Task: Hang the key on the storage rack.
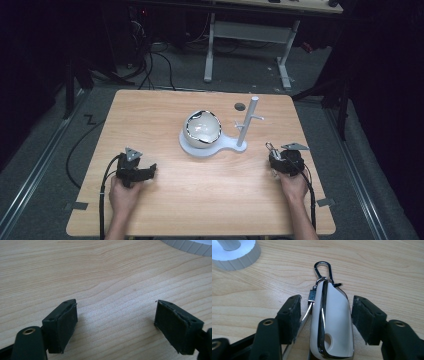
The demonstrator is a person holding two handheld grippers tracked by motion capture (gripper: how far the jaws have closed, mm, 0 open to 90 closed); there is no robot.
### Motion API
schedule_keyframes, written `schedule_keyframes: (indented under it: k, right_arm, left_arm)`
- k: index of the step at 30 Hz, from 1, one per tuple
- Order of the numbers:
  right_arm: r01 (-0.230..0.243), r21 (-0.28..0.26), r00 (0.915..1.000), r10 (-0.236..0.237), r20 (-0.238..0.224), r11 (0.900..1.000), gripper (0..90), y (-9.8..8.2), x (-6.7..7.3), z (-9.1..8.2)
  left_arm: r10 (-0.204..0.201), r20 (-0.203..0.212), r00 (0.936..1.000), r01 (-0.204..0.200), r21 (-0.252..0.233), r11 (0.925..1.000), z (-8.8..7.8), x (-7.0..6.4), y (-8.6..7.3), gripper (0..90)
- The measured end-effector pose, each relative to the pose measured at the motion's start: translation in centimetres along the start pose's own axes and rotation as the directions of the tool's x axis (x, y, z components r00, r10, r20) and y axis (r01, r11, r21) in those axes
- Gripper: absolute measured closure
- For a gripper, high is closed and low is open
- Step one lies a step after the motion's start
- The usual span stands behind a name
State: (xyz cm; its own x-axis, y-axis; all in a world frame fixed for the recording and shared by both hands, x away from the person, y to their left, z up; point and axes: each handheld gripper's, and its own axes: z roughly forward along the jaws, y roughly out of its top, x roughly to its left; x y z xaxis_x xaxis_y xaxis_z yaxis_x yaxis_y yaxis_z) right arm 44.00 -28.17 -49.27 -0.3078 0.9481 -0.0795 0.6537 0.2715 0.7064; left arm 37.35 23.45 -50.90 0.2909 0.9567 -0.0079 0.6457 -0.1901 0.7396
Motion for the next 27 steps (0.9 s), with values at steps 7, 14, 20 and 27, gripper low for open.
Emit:
schedule_keyframes:
  k: [7, 14, 20, 27]
  right_arm:
    - [0.022, 0.012, 0.9997, -0.021, -0.009, 1.0, 57.0, -0.2, 0.1, 0.1]
    - [0.005, -0.007, 0.9987, -0.006, -0.051, 1.0, 67.7, -0.5, -0.2, 0.1]
    - [0.008, -0.017, 0.9972, -0.01, -0.074, 1.0, 71.9, -0.7, -0.4, -0.1]
    - [0.015, -0.055, 0.9947, -0.02, -0.101, 0.998, 73.0, -0.8, -0.4, -1.0]
  left_arm:
    - [-0.001, 0.001, 1.0, 0.001, 0.0, 1.0, 0.0, 0.0, 0.0, 19.0]
    - [-0.001, 0.002, 1.0, 0.001, -0.001, 1.0, 0.0, 0.0, 0.0, 18.9]
    - [-0.001, 0.002, 1.0, 0.001, -0.001, 1.0, 0.0, 0.0, 0.0, 19.0]
    - [0.0, 0.001, 1.0, 0.0, 0.0, 1.0, 0.0, 0.0, 0.0, 19.0]
